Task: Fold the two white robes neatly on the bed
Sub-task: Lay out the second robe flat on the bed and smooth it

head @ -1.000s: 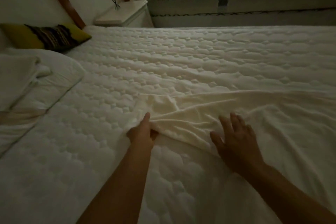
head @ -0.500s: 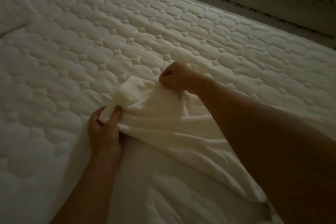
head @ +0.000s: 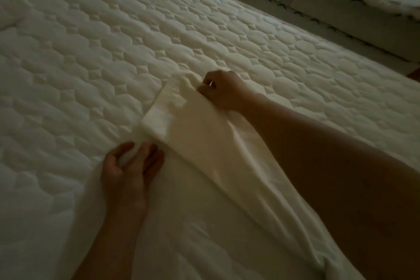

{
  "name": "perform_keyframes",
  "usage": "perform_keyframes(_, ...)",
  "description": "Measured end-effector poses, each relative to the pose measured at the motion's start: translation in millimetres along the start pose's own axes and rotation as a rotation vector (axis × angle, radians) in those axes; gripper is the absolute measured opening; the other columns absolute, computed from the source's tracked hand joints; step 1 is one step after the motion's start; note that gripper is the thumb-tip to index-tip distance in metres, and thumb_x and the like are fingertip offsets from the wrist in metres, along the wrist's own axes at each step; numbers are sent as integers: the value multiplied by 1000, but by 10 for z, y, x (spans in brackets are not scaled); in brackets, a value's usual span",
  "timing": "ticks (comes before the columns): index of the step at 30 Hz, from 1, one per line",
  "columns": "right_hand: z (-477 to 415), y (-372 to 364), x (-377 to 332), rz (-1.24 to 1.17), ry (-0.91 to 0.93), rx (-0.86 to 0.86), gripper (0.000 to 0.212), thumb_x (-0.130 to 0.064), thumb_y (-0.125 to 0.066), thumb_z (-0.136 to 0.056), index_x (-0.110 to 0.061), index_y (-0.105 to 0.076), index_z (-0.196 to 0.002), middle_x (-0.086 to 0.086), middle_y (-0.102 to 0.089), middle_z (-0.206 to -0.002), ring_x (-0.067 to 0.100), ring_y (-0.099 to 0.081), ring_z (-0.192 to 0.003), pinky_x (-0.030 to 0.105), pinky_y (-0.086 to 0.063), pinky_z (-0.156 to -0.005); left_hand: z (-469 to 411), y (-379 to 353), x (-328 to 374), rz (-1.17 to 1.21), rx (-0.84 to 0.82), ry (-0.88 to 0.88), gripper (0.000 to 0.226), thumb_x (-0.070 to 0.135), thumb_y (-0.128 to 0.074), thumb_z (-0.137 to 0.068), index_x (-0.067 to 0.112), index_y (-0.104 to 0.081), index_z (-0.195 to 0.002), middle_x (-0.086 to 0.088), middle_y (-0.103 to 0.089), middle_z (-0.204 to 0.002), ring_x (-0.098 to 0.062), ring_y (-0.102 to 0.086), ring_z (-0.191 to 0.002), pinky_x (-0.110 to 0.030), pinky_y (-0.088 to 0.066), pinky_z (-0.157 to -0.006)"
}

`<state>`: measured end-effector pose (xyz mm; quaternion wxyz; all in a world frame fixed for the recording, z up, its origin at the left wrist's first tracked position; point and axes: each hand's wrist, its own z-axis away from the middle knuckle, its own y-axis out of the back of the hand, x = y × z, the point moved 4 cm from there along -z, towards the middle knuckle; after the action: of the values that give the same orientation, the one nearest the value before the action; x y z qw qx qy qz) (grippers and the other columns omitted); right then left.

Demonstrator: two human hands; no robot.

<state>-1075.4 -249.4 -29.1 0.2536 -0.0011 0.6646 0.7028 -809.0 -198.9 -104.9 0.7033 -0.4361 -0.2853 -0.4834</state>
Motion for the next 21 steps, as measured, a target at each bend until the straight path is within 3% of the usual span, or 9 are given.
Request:
perform_keyframes(2, 41, -193, 9, 109, 19, -35, 31, -45, -53, -97, -20, -62, -113, 3, -59, -104, 27, -59, -103, 36, -46, -79, -11, -16, -1, 10, 11, -3, 37, 8, -75, -89, 14, -55, -119, -16, -75, -92, -22, -77, -80, -38, -65, -75)
perform_keyframes(6, 401, -74, -444, 61, 142, 573, 34, -40, -55, -97, -18, -63, -121, 8, -61, -118, 25, -55, -107, 39, -45, -90, 15, -26, 12, 21, -13, 8, 41, 10, -73, -89, 13, -52, -124, -22, -74, -99, -27, -78, -86, -36, -65, -75)
perform_keyframes(7, 547, -96, -622, -26, 189, 561, 36, -43, -51, -98, -17, -65, -119, 8, -62, -117, 24, -56, -105, 38, -45, -89, 6, -7, 19, 26, -13, 7, 38, 11, -72, -91, 13, -52, -125, -22, -74, -100, -28, -78, -89, -36, -64, -75)
perform_keyframes(9, 775, -427, -929, -6, 269, 281, 51, -53, -35, -97, -17, -66, -116, 6, -62, -114, 24, -55, -102, 35, -42, -84, -35, 12, 27, 18, -26, 0, 27, 21, -64, -99, 13, -55, -122, -17, -75, -98, -23, -78, -87, -32, -64, -69)
perform_keyframes(11, 927, -817, -1035, 92, 343, 132, 47, -51, -39, -96, -13, -66, -100, 8, -64, -100, 27, -58, -88, 35, -40, -74, -73, 4, 21, -15, -52, -2, 33, 35, -53, -105, 7, -58, -120, -13, -75, -92, -14, -77, -75, -26, -61, -59)
perform_keyframes(13, 934, -897, -1047, 24, 383, 260, 24, -29, -64, -93, -11, -65, -79, 9, -65, -79, 30, -61, -69, 35, -49, -65, -63, 10, 29, -27, -28, 2, 43, 41, -48, -106, 3, -59, -122, -11, -78, -85, -13, -77, -71, -26, -61, -56)
perform_keyframes(15, 903, -813, -1077, -160, 389, 408, 18, -15, -74, -87, -8, -66, -72, 8, -66, -71, 27, -61, -61, 32, -52, -61, -57, 12, 33, 7, -44, 12, 45, 43, -49, -105, 6, -57, -129, -6, -79, -92, -12, -77, -75, -26, -62, -59)
perform_keyframes(18, 911, -740, -1335, -287, 418, 312, 12, -14, -73, -86, -4, -69, -80, 12, -69, -78, 29, -62, -67, 33, -52, -65, -113, 21, 14, -12, -94, -24, 48, 46, -52, -103, 9, -58, -132, 11, -74, -82, 2, -70, -69, -14, -55, -56)
perform_keyframes(21, 862, -747, -1358, -205, 304, -22, 27, -27, -54, -101, -6, -72, -100, 14, -72, -95, 27, -65, -80, 40, -55, -79, -128, 93, -39, -33, -68, -33, 65, 66, -66, -85, 13, -62, -122, -3, -71, -92, -14, -73, -80, -27, -61, -63)
